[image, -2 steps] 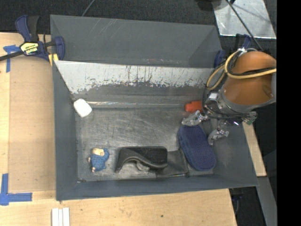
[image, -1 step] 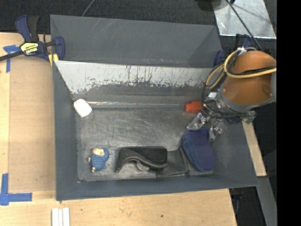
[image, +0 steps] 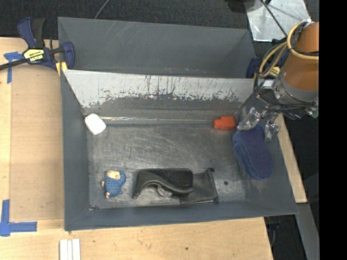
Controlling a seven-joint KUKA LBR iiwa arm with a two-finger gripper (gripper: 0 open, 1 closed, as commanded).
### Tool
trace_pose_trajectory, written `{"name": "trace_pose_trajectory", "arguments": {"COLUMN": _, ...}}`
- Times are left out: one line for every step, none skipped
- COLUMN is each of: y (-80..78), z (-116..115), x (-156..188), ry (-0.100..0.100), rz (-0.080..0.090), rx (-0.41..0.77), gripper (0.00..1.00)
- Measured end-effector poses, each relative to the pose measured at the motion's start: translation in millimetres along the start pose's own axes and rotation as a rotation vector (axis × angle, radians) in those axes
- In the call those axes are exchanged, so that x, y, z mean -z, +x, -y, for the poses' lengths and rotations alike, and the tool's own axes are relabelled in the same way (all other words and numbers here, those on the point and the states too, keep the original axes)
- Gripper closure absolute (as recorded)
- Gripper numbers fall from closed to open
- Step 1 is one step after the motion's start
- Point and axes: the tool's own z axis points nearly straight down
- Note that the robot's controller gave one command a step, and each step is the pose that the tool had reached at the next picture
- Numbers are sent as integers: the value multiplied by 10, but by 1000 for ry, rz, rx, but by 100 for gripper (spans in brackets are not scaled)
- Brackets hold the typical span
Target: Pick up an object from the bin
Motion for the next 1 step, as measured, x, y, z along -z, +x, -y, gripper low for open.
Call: {"name": "trace_pose_trajectory", "arguments": {"y": -741, "z": -538, "x": 1174, "ry": -5, "rz": 3, "rx": 348, "gripper": 100}}
